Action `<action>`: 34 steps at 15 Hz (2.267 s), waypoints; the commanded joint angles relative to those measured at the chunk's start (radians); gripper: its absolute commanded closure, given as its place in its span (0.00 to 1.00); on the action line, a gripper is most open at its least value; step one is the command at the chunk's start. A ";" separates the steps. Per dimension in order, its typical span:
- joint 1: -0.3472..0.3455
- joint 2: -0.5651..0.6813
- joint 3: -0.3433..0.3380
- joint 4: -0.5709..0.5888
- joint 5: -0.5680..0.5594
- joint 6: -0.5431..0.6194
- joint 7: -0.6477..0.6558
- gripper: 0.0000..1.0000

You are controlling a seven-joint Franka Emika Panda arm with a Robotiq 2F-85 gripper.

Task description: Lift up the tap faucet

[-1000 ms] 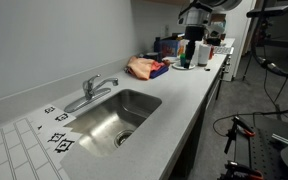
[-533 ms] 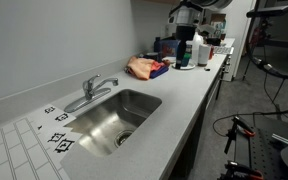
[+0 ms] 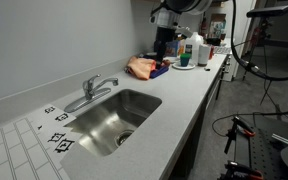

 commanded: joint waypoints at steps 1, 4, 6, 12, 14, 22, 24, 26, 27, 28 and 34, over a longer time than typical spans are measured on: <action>-0.011 0.104 0.038 0.122 0.024 0.022 0.006 0.00; -0.017 0.165 0.065 0.193 0.024 0.046 0.005 0.00; -0.021 0.206 0.082 0.235 0.021 0.068 0.005 0.00; -0.025 0.317 0.133 0.332 -0.003 0.170 0.013 0.00; -0.037 0.348 0.145 0.390 -0.003 0.169 0.002 0.00; -0.049 0.405 0.171 0.470 -0.027 0.175 0.016 0.00; -0.049 0.414 0.175 0.475 -0.029 0.174 0.016 0.00; -0.050 0.414 0.176 0.475 -0.029 0.174 0.016 0.00; -0.050 0.414 0.176 0.475 -0.029 0.174 0.016 0.00; -0.050 0.414 0.176 0.475 -0.029 0.174 0.016 0.00; -0.041 0.429 0.195 0.440 -0.038 0.225 0.006 0.00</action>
